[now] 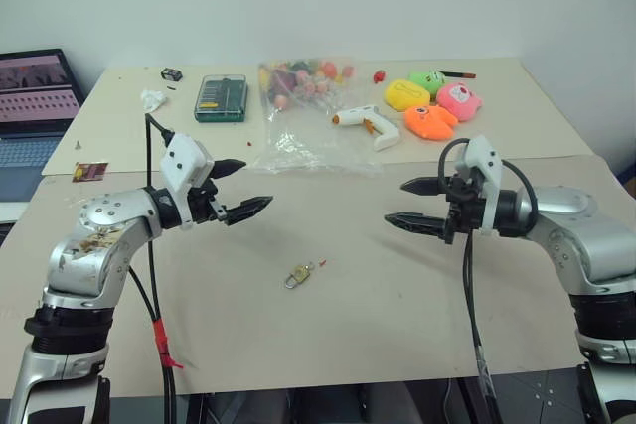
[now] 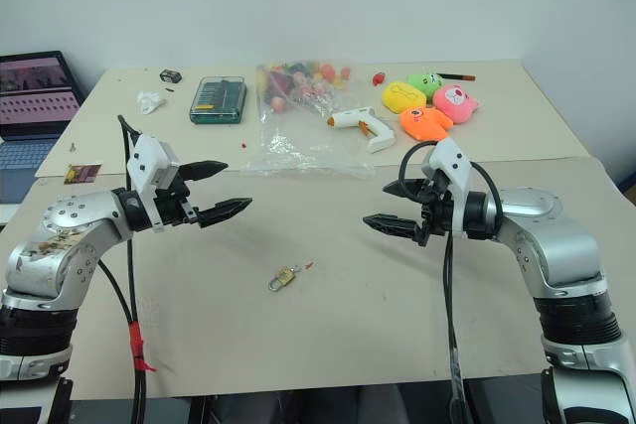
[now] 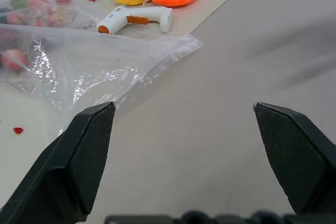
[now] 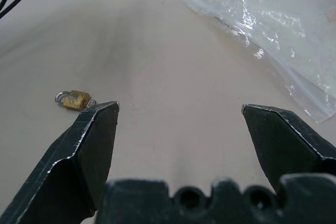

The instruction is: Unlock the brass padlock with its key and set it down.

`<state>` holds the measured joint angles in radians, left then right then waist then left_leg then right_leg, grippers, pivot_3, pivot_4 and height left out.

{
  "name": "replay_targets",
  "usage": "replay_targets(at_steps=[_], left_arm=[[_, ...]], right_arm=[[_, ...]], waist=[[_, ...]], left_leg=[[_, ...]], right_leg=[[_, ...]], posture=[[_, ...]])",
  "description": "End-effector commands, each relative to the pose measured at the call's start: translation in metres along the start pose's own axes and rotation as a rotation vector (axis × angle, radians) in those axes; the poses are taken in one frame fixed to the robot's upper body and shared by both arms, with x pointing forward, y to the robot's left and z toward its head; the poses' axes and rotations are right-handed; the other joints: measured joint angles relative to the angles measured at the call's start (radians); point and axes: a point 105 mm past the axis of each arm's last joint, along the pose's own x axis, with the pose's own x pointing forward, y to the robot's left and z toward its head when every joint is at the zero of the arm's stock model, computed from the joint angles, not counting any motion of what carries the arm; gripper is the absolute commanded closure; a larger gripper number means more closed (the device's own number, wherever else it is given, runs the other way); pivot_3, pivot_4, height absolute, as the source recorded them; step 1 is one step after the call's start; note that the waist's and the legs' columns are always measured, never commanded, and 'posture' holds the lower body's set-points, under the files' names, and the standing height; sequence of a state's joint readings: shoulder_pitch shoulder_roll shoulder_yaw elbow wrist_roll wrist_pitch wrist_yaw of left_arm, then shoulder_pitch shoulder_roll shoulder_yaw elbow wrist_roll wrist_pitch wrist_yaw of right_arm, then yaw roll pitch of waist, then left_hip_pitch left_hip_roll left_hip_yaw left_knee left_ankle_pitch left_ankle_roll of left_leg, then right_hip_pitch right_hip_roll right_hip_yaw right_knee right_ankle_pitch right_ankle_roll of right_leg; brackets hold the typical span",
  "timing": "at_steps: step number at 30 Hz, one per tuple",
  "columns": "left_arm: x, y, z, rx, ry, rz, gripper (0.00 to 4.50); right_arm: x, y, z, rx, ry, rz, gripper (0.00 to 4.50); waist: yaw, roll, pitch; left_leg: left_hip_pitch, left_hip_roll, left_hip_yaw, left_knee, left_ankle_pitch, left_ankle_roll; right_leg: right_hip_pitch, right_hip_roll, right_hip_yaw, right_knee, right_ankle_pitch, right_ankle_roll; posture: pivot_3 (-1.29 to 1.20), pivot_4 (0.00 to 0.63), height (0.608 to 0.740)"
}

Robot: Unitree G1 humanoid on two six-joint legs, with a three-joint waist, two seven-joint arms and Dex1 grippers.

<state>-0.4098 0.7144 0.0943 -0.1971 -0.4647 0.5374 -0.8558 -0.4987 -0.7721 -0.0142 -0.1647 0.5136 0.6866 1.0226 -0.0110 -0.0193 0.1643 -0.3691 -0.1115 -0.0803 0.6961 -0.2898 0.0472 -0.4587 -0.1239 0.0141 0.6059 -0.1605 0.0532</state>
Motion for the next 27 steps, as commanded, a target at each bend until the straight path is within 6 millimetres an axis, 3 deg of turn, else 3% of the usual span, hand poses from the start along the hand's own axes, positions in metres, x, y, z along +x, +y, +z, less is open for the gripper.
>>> replay_targets(at_steps=[1, 4, 9, 17, 27], left_arm=[[-0.004, -0.015, 0.008, 0.015, -0.049, -0.064, 0.00], [-0.012, -0.051, -0.001, -0.099, -0.096, -0.182, 0.00], [0.002, -0.078, -0.026, -0.129, -0.062, -0.076, 0.00], [0.014, -0.098, -0.059, -0.153, 0.015, 0.125, 0.00], [0.020, -0.107, -0.069, -0.162, 0.040, 0.137, 0.00]], right_arm=[[-0.007, -0.002, 0.010, -0.054, -0.028, -0.026, 0.07], [-0.009, 0.000, 0.006, -0.046, -0.025, -0.048, 0.07], [-0.011, -0.002, 0.001, -0.056, -0.013, -0.104, 0.07], [-0.014, 0.003, -0.005, -0.036, -0.008, -0.133, 0.07], [-0.013, 0.003, -0.004, -0.036, -0.010, -0.150, 0.07]], waist=[[0.000, 0.000, 0.000], [-0.004, 0.000, 0.000], [0.005, 0.000, 0.000], [0.021, 0.000, 0.000], [0.023, 0.000, 0.000]], left_leg=[[0.000, 0.000, 0.000, 0.000, 0.000, 0.000], [0.000, 0.001, 0.001, 0.000, 0.000, 0.000], [0.000, 0.001, 0.001, 0.000, -0.001, 0.000], [0.001, 0.003, 0.001, -0.001, 0.000, -0.001], [0.001, 0.003, 0.002, 0.000, -0.001, 0.000]], right_leg=[[0.000, 0.000, 0.000, 0.000, 0.000, 0.000], [0.000, 0.000, 0.000, 0.001, 0.000, 0.000], [0.000, 0.000, 0.001, -0.001, 0.000, 0.000], [0.002, 0.002, 0.000, -0.004, 0.002, -0.002], [0.002, 0.002, 0.000, -0.005, 0.002, -0.002]], posture=[[0.00, 0.150, 0.740], [0.00, 0.150, 0.740], [0.00, 0.150, 0.740], [0.00, 0.150, 0.740], [0.00, 0.150, 0.740]])
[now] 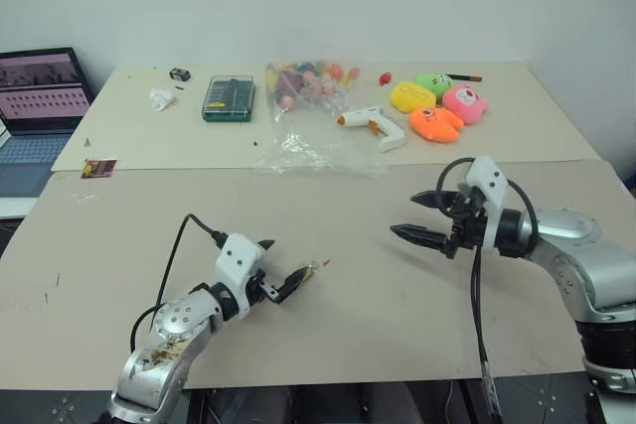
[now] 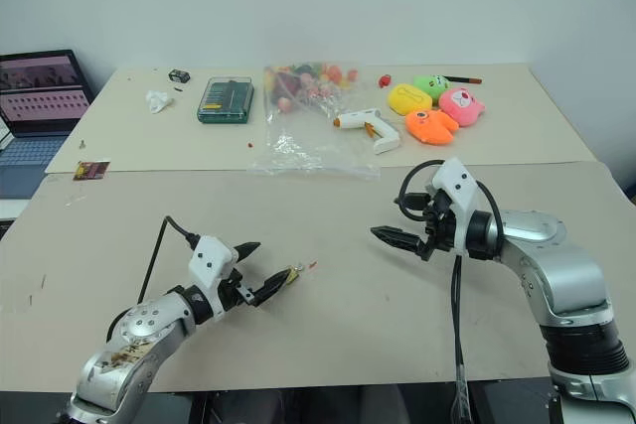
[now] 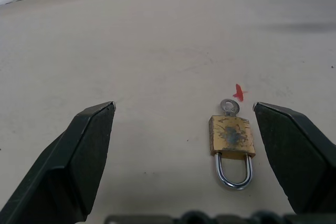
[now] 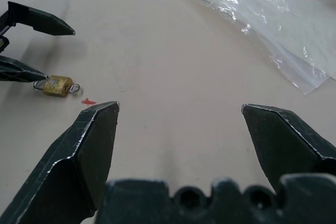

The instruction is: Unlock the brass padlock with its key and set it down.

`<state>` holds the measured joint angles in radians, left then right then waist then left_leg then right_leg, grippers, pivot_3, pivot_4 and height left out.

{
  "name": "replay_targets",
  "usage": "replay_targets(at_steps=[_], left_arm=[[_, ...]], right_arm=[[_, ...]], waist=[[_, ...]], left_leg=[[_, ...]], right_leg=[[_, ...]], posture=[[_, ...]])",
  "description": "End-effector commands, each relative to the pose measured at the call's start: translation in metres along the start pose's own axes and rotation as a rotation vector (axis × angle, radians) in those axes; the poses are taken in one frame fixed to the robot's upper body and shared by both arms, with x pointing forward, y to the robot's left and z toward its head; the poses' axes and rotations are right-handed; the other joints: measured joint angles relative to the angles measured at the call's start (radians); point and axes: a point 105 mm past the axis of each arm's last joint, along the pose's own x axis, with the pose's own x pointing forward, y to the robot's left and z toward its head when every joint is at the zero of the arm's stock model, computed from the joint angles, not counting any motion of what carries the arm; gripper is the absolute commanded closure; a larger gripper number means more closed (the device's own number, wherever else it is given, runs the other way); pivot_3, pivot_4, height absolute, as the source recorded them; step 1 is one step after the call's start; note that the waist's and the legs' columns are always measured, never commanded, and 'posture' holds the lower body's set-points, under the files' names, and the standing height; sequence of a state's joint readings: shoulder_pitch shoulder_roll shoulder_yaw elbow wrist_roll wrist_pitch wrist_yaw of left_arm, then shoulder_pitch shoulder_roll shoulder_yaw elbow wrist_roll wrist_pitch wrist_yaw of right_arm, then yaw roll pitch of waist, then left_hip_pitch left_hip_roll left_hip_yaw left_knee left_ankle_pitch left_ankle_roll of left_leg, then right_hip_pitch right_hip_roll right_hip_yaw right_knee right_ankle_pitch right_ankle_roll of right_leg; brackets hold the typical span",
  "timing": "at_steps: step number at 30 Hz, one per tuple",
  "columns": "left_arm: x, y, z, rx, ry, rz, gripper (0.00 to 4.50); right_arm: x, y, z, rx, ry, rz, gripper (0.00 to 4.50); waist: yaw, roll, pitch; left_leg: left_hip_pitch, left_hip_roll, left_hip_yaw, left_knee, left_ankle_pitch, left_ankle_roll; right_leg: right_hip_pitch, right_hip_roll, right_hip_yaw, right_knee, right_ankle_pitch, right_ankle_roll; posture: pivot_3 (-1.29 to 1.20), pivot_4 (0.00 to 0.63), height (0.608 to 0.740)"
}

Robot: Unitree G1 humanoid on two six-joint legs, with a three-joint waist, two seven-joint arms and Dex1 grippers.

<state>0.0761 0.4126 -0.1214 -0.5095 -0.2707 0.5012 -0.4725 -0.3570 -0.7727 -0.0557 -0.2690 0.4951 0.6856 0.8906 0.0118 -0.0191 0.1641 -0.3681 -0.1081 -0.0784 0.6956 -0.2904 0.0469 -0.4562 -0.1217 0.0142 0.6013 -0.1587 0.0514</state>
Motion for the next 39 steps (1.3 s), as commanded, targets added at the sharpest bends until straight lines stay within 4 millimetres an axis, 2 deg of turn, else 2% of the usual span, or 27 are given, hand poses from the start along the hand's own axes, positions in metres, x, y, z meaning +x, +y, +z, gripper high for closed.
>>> replay_targets(at_steps=[1, 7, 22, 39], left_arm=[[0.002, -0.004, 0.011, 0.040, -0.046, -0.024, 0.00], [0.000, -0.010, 0.006, 0.066, -0.027, -0.069, 0.00], [0.019, -0.008, -0.007, 0.128, 0.033, -0.186, 0.00], [0.012, -0.007, -0.016, 0.146, 0.088, -0.203, 0.00]], right_arm=[[-0.004, 0.000, 0.017, -0.045, -0.050, -0.018, 0.07], [-0.004, -0.001, 0.016, -0.046, -0.056, -0.036, 0.07], [-0.011, -0.004, 0.015, -0.048, -0.068, -0.103, 0.07], [-0.010, -0.005, 0.014, -0.050, -0.068, -0.123, 0.07]], waist=[[-0.001, 0.000, 0.000], [0.000, 0.000, 0.000], [0.000, 0.000, 0.000], [-0.001, 0.000, 0.000]], left_leg=[[0.000, 0.000, 0.000, 0.000, 0.000, 0.000], [0.000, 0.000, 0.000, 0.000, 0.000, 0.000], [0.000, 0.000, 0.000, 0.000, 0.000, 0.000], [0.000, 0.000, 0.000, 0.000, 0.000, 0.000]], right_leg=[[0.000, 0.000, 0.000, 0.000, 0.000, 0.000], [0.000, 0.000, 0.000, 0.000, 0.000, 0.000], [0.000, 0.000, 0.000, 0.000, 0.000, 0.000], [0.000, 0.000, 0.000, 0.000, 0.000, 0.000]], posture=[[0.00, 0.150, 0.740], [0.00, 0.150, 0.740], [0.00, 0.150, 0.740], [0.00, 0.150, 0.740]])
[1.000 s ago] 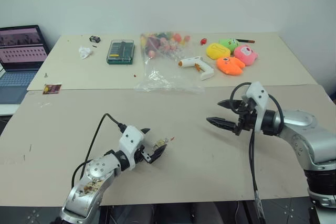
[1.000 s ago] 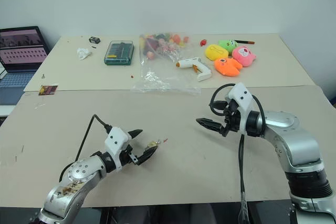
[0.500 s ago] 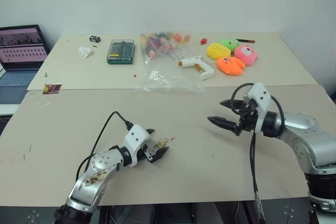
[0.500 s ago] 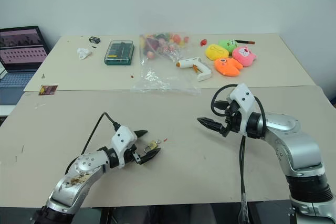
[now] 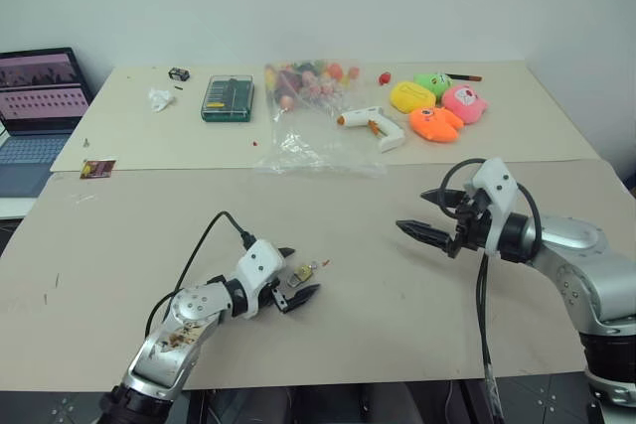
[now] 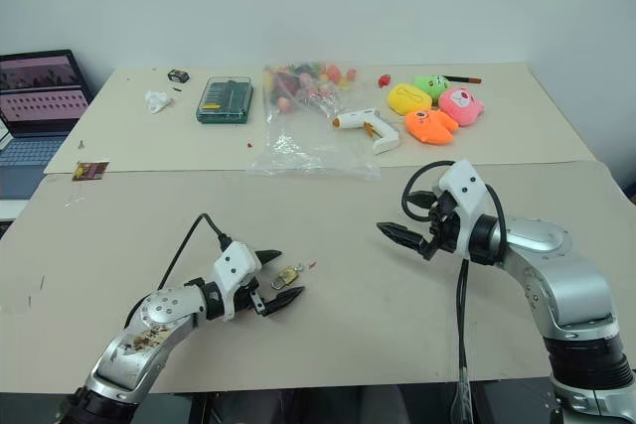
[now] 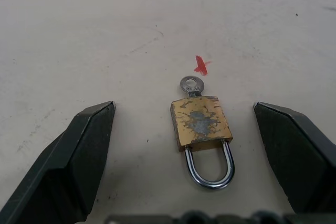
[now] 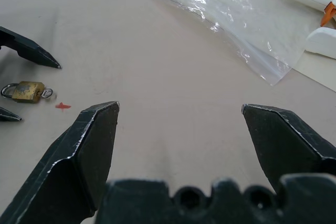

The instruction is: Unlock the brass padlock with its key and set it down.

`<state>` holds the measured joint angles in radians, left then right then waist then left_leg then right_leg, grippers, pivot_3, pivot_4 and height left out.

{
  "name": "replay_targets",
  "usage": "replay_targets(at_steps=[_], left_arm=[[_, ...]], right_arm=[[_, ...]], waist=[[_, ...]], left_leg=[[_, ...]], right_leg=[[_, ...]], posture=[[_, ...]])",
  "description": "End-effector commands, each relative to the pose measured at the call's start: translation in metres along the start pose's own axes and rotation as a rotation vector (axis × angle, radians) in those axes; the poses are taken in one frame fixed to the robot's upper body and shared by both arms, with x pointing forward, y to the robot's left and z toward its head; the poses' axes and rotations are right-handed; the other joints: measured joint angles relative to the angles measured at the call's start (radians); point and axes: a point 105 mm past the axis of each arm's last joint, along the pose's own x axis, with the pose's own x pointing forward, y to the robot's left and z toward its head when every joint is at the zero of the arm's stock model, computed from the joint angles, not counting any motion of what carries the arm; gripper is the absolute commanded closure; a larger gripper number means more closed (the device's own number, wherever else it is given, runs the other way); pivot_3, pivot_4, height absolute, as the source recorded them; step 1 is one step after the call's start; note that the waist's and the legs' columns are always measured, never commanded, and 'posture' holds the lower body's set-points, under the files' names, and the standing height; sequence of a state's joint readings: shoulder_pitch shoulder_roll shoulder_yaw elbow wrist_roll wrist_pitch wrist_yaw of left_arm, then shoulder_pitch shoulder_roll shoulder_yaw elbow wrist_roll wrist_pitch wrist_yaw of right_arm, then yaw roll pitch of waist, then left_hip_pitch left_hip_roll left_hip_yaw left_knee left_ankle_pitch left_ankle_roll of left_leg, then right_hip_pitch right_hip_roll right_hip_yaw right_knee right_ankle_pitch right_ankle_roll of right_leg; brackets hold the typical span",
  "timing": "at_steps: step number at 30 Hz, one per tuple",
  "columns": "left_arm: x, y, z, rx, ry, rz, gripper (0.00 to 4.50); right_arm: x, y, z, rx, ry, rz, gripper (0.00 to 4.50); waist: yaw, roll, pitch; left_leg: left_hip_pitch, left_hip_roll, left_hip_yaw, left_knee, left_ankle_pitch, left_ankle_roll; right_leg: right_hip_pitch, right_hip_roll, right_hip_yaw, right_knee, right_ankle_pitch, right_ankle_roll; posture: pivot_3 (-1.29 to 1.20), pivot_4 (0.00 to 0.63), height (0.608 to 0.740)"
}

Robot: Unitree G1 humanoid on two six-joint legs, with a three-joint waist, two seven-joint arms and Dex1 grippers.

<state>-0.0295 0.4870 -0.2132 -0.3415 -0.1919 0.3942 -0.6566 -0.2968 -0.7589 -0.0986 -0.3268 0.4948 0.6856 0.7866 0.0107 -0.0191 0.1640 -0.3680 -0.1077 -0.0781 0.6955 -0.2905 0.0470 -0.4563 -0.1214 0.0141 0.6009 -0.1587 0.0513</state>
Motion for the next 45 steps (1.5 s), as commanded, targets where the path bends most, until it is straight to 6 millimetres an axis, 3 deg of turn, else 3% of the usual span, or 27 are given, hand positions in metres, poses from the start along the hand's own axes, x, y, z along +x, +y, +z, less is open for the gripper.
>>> replay_targets(at_steps=[1, 3, 11, 16, 19, 23, 25, 28, 34, 39, 45], left_arm=[[-0.002, -0.002, -0.001, 0.008, 0.016, 0.001, 0.26], [-0.001, -0.003, -0.002, -0.007, 0.019, 0.004, 0.75], [-0.002, 0.001, -0.003, -0.033, 0.023, 0.038, 3.62], [-0.005, 0.020, 0.006, 0.126, 0.009, 0.094, 3.66], [-0.013, 0.035, 0.018, 0.453, -0.001, 0.129, 3.66], [-0.030, 0.033, 0.043, 0.975, -0.100, 0.116, 3.66], [-0.038, 0.031, 0.051, 1.090, -0.152, 0.130, 3.66], [-0.049, 0.023, 0.063, 1.266, -0.257, 0.172, 3.66], [-0.057, 0.007, 0.059, 1.293, -0.347, 0.191, 3.66], [-0.062, -0.009, 0.049, 1.300, -0.406, 0.155, 3.66], [-0.060, -0.007, 0.043, 1.297, -0.425, 0.162, 3.66]], right_arm=[[-0.003, -0.002, 0.016, -0.047, -0.054, -0.013, 0.02], [-0.004, -0.002, 0.016, -0.049, -0.052, -0.014, 0.00], [-0.004, -0.005, 0.014, -0.051, -0.041, -0.028, 0.00], [0.004, 0.006, 0.015, 0.017, -0.062, 0.044, 0.00], [0.013, 0.025, 0.015, 0.135, -0.083, 0.167, 0.00], [0.024, 0.040, 0.027, 0.299, -0.156, 0.281, 0.00], [0.031, 0.046, 0.030, 0.352, -0.172, 0.315, 0.00], [0.040, 0.077, 0.029, 0.418, -0.157, 0.454, 0.00], [0.046, 0.105, 0.028, 0.453, -0.153, 0.571, 0.00], [0.051, 0.111, 0.037, 0.377, -0.221, 0.566, 0.00], [0.048, 0.116, 0.032, 0.359, -0.205, 0.588, 0.00]], waist=[[0.000, 0.000, 0.000], [0.000, 0.000, 0.000], [0.001, 0.000, 0.000], [0.000, 0.000, 0.000], [-0.003, 0.000, 0.000], [-0.002, 0.000, 0.000], [0.000, 0.000, 0.000], [0.001, 0.000, 0.000], [0.001, 0.000, 0.000], [-0.002, 0.001, 0.000], [-0.001, 0.001, 0.000]], left_leg=[[0.000, 0.000, 0.000, 0.000, 0.000, 0.000], [0.000, 0.000, 0.000, 0.000, 0.000, 0.000], [0.000, 0.000, 0.000, 0.000, 0.000, 0.000], [0.000, 0.000, 0.000, 0.000, 0.000, 0.000], [0.000, 0.002, 0.000, 0.000, 0.000, -0.001], [0.000, 0.003, 0.000, -0.002, 0.000, -0.001], [-0.001, 0.004, 0.000, -0.002, -0.001, -0.002], [-0.001, 0.004, 0.000, -0.002, -0.001, -0.002], [-0.001, 0.004, 0.001, -0.002, -0.002, -0.001], [-0.001, 0.005, 0.001, -0.002, -0.001, -0.002], [0.000, 0.005, 0.001, -0.002, -0.001, -0.003]], right_leg=[[0.000, 0.000, 0.000, 0.000, 0.000, 0.000], [0.000, 0.000, 0.000, 0.000, 0.000, 0.000], [0.000, 0.000, 0.000, 0.000, 0.000, 0.000], [0.000, 0.000, 0.000, 0.000, 0.000, 0.000], [0.000, 0.002, 0.000, 0.000, 0.001, -0.001], [0.000, 0.003, 0.000, -0.004, 0.003, -0.003], [-0.001, 0.004, 0.000, -0.007, 0.004, -0.005], [-0.001, 0.004, 0.000, -0.007, 0.004, -0.004], [-0.002, 0.005, 0.000, -0.006, 0.004, -0.004], [-0.002, 0.006, 0.000, -0.005, 0.004, -0.004], [-0.001, 0.007, -0.001, -0.005, 0.004, -0.004]], posture=[[0.00, 0.150, 0.740], [0.00, 0.150, 0.740], [0.00, 0.150, 0.740], [0.00, 0.150, 0.740], [0.00, 0.150, 0.740], [0.00, 0.150, 0.740], [0.00, 0.150, 0.740], [0.00, 0.150, 0.740], [0.00, 0.150, 0.740], [0.00, 0.150, 0.740], [0.00, 0.150, 0.740]])
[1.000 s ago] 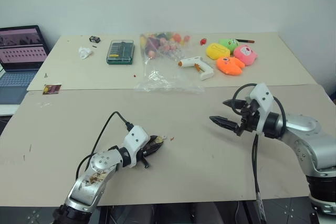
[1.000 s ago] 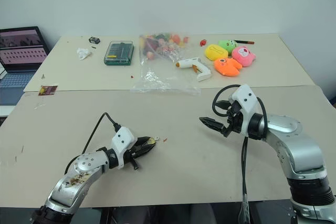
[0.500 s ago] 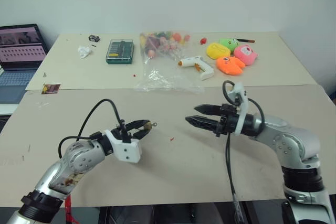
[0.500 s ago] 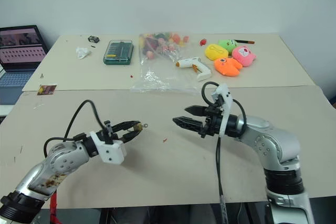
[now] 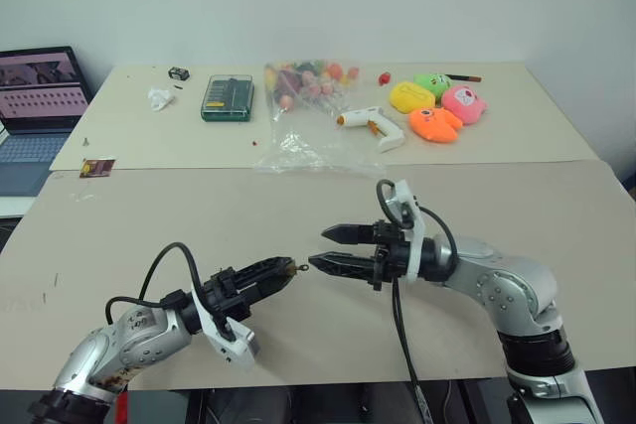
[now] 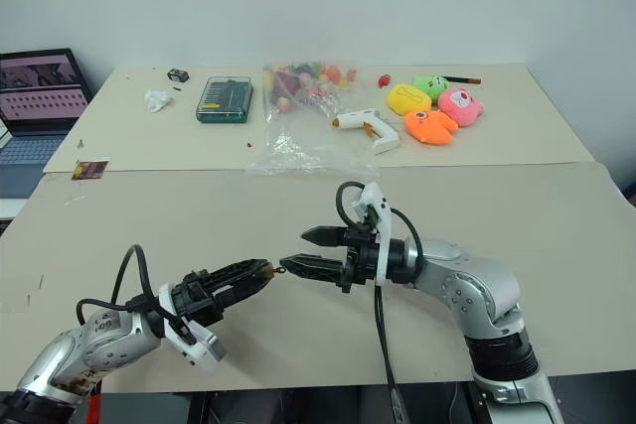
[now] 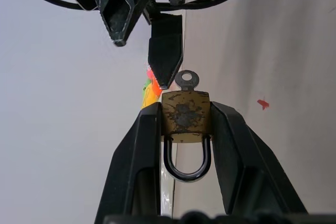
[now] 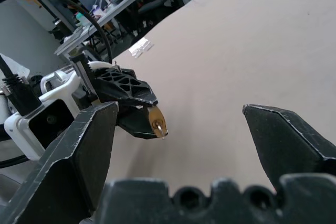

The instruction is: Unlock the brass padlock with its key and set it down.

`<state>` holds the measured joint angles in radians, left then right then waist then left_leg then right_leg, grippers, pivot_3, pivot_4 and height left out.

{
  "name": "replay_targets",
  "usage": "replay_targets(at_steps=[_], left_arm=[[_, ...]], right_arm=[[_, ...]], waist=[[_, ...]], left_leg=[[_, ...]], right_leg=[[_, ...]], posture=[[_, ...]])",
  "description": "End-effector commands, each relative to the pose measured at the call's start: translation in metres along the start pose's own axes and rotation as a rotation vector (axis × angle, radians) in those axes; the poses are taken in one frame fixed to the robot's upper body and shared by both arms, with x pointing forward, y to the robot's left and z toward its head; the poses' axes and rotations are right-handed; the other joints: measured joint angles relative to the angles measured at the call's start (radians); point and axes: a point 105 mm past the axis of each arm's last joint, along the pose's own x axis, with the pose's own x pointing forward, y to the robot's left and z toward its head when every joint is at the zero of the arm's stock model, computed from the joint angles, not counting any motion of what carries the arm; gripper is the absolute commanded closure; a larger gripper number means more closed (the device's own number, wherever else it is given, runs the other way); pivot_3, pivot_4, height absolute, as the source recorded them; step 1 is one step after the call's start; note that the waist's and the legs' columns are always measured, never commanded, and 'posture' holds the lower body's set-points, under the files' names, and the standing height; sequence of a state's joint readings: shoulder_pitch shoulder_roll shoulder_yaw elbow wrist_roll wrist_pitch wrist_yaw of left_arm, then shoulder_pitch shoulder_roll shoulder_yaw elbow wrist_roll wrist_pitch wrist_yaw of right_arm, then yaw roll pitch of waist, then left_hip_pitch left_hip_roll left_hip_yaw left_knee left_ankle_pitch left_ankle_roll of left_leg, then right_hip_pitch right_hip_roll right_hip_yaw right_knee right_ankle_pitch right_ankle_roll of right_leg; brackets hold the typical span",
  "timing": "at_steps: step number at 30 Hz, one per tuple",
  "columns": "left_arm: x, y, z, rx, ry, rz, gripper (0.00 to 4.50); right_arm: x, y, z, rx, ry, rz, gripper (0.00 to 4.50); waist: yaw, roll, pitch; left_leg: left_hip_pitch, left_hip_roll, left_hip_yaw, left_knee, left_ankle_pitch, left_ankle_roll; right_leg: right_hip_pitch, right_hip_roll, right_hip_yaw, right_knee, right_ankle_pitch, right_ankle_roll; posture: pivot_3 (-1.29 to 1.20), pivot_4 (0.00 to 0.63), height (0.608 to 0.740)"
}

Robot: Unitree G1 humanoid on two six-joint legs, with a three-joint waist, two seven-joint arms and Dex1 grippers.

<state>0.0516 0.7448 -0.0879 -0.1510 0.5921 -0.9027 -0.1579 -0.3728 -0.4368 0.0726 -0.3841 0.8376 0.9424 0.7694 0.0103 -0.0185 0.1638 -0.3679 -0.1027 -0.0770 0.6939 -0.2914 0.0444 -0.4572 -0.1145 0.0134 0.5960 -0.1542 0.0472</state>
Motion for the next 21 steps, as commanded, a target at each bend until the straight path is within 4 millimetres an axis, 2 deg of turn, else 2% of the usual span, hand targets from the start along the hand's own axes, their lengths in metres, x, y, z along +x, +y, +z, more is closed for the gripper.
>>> replay_targets(at_steps=[1, 6, 11, 21], left_arm=[[0.003, 0.010, 0.000, 0.028, -0.021, 0.052, 3.66], [0.012, 0.017, 0.000, 0.032, -0.034, 0.068, 3.66], [0.020, 0.021, 0.001, 0.025, -0.050, 0.075, 3.66], [0.029, 0.023, 0.002, 0.006, -0.046, 0.069, 3.66]], right_arm=[[-0.003, 0.010, 0.002, -0.045, -0.004, 0.039, 0.25], [-0.006, 0.010, -0.011, -0.024, 0.038, 0.038, 1.68], [-0.002, 0.011, -0.018, -0.010, 0.051, 0.044, 1.68], [-0.003, 0.005, -0.018, -0.027, 0.046, 0.023, 1.68]], waist=[[-0.001, 0.000, 0.000], [0.000, 0.000, 0.000], [-0.006, 0.000, 0.000], [-0.007, 0.000, 0.000]], left_leg=[[0.000, 0.000, 0.000, 0.000, 0.000, 0.000], [0.000, 0.000, 0.000, 0.000, 0.000, 0.000], [0.000, 0.000, 0.000, 0.000, 0.000, 0.000], [0.000, 0.000, 0.000, 0.000, 0.000, 0.000]], right_leg=[[0.000, 0.000, 0.000, 0.000, 0.000, 0.000], [0.000, 0.000, 0.000, 0.000, 0.000, 0.000], [0.000, 0.000, 0.000, 0.000, 0.000, 0.000], [0.000, 0.000, 0.000, 0.000, 0.000, 0.000]], posture=[[0.00, 0.150, 0.740], [0.00, 0.150, 0.740], [0.00, 0.150, 0.740], [0.00, 0.150, 0.740]])
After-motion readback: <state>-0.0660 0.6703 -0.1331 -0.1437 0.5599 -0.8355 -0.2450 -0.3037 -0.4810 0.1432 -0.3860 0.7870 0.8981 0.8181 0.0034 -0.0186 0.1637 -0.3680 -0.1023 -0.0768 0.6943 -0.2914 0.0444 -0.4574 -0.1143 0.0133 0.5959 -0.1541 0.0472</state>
